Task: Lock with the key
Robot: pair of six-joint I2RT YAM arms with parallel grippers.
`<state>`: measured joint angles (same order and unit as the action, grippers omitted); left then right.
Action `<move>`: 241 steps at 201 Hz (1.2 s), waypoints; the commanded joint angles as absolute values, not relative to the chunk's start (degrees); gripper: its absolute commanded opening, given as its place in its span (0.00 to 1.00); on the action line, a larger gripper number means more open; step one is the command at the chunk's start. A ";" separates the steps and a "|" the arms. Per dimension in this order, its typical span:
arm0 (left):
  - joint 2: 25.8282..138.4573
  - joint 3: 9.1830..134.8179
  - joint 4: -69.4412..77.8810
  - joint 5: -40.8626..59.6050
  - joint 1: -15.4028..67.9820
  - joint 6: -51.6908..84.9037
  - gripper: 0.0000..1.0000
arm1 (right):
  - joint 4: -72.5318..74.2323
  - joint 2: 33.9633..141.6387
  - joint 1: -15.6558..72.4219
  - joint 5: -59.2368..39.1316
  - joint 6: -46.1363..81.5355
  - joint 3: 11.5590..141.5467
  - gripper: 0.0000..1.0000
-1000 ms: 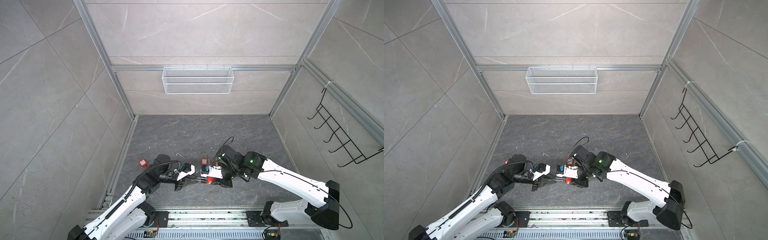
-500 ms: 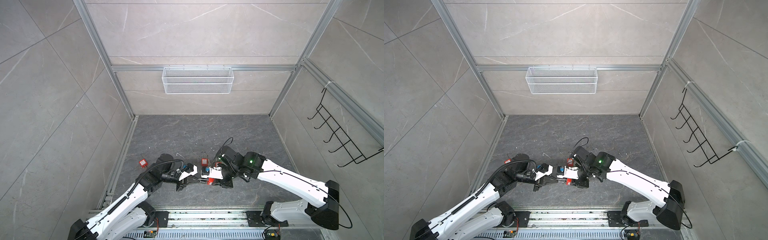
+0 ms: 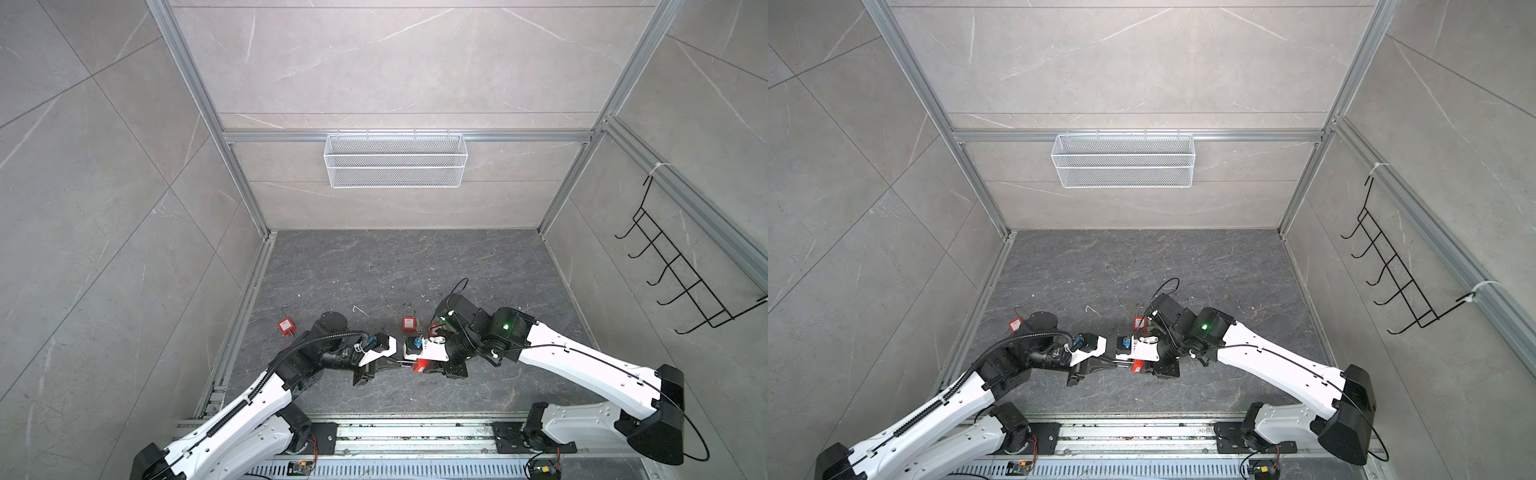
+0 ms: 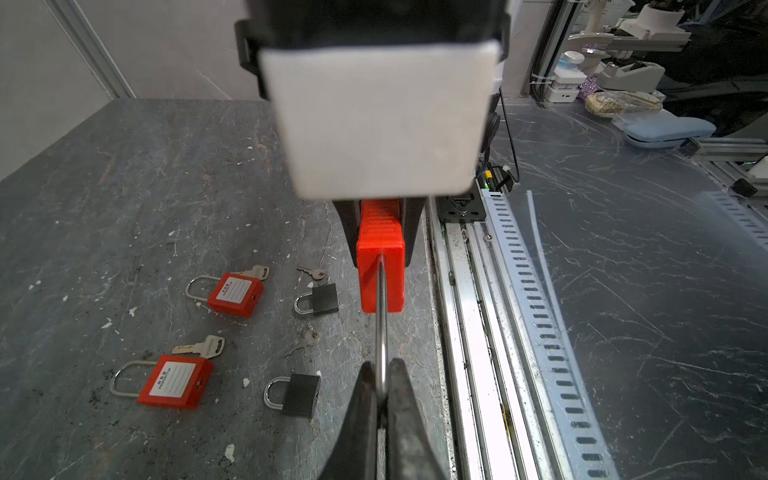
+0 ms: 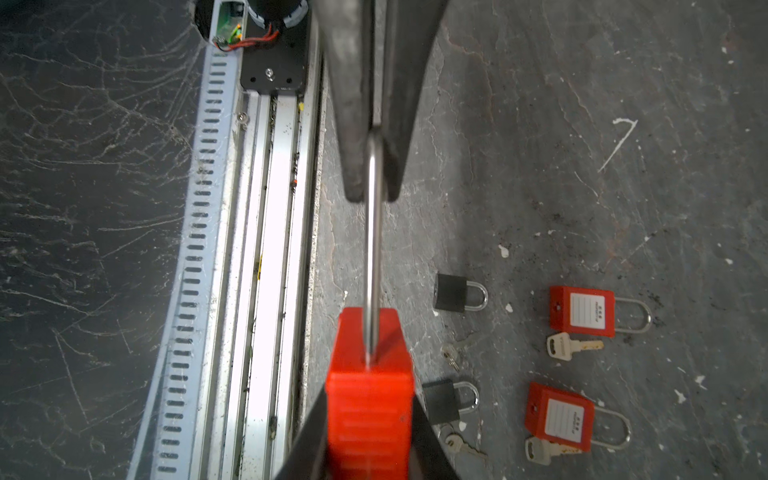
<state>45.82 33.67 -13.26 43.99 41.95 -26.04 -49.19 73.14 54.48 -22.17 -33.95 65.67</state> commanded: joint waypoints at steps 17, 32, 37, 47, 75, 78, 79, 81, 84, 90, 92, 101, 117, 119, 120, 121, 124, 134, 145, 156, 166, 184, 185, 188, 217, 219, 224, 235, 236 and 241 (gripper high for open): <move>43.35 33.82 -8.11 42.98 43.64 -28.34 0.00 | -46.72 73.79 52.10 -27.25 -35.42 66.57 0.06; 43.66 33.37 -7.54 43.53 43.89 -27.14 0.00 | -45.80 74.37 51.86 -26.59 -35.54 66.93 0.06; 43.96 33.22 -7.24 43.90 43.87 -26.65 0.00 | -45.49 74.63 51.87 -26.55 -35.66 67.08 0.06; 44.52 32.70 -6.20 44.82 43.90 -25.47 0.00 | -44.70 75.20 51.88 -26.50 -35.46 67.53 0.06; 46.95 29.67 -0.67 47.02 44.03 -21.50 0.00 | -41.88 76.85 51.91 -27.48 -34.22 68.91 0.05; 47.13 29.31 0.06 47.16 44.03 -21.02 0.00 | -41.56 76.96 51.87 -27.51 -34.01 69.06 0.06; 47.17 29.24 0.29 47.18 44.08 -20.84 0.00 | -41.34 76.98 51.86 -27.51 -33.97 69.07 0.06; 47.28 28.98 0.73 47.19 44.04 -20.52 0.00 | -41.14 77.03 51.86 -27.51 -33.90 69.12 0.06; 47.46 28.67 1.43 47.31 44.10 -20.15 0.00 | -40.66 77.07 51.90 -27.51 -33.66 69.21 0.05; 47.72 28.12 2.60 47.58 44.11 -19.39 0.00 | -39.83 77.17 51.91 -27.50 -33.28 69.36 0.05; 47.83 27.95 2.98 47.67 44.12 -19.20 0.00 | -39.47 77.17 51.91 -27.46 -33.24 69.37 0.05; 48.36 27.48 4.48 48.24 44.12 -18.05 0.00 | -37.94 77.00 51.93 -27.12 -32.86 69.10 0.05; 49.58 27.08 6.16 49.56 44.08 -16.93 0.00 | -34.93 76.64 51.99 -27.11 -32.17 68.57 0.04; 49.75 27.07 6.42 49.68 44.11 -16.76 0.00 | -34.57 76.64 52.02 -27.19 -32.12 68.43 0.04; 49.75 27.07 6.51 49.71 44.07 -16.73 0.00 | -34.38 76.64 51.98 -27.22 -32.09 68.32 0.04; 49.83 26.98 6.64 49.73 44.10 -16.67 0.00 | -34.24 76.64 52.01 -27.28 -32.09 68.31 0.04; 50.05 26.87 7.10 49.79 44.16 -16.43 0.00 | -33.82 76.64 52.03 -27.40 -31.89 68.24 0.04; 50.66 26.44 8.58 49.92 44.10 -15.72 0.00 | -32.88 76.96 51.97 -27.83 -31.35 68.31 0.04; 51.14 26.13 10.09 49.68 44.17 -15.25 0.00 | -32.38 77.32 51.95 -28.21 -30.99 68.34 0.04; 51.54 26.06 10.74 49.27 44.10 -15.19 0.00 | -32.24 77.51 51.98 -28.06 -30.22 68.03 0.06; 51.43 26.64 9.65 48.38 44.04 -16.06 0.00 | -32.90 77.44 52.00 -28.04 -28.81 67.96 0.09; 50.24 28.00 6.41 46.65 43.99 -18.26 0.00 | -35.83 76.17 51.90 -27.21 -27.28 67.36 0.24; 50.12 28.11 6.33 46.57 43.97 -18.36 0.00 | -36.02 76.06 51.88 -27.18 -27.26 67.34 0.24; 49.84 28.20 5.84 46.43 43.96 -18.76 0.00 | -36.84 75.70 51.86 -26.92 -27.11 67.24 0.27; 48.12 30.49 0.41 45.68 43.53 -22.24 0.00 | -43.53 70.52 50.05 -24.19 -24.18 65.15 0.46; 48.04 30.69 0.12 45.70 43.51 -22.35 0.00 | -44.44 70.17 49.84 -24.53 -24.11 65.13 0.47; 48.08 31.08 -0.55 45.75 43.52 -22.71 0.00 | -46.56 69.56 49.28 -25.55 -23.99 65.25 0.49; 47.99 31.84 -1.42 46.05 43.51 -23.10 0.00 | -50.61 68.20 48.44 -26.76 -23.37 65.83 0.52; 47.99 31.92 -1.50 46.05 43.51 -23.11 0.00 | -50.97 68.12 48.39 -26.87 -23.33 65.83 0.52; 47.90 32.11 -1.70 46.14 43.54 -23.19 0.00 | -52.91 67.61 48.00 -27.41 -23.36 66.06 0.54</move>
<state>49.06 28.62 0.25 43.66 43.16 -19.94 -46.76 71.40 49.74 -24.69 -26.50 65.41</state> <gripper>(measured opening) 0.051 0.511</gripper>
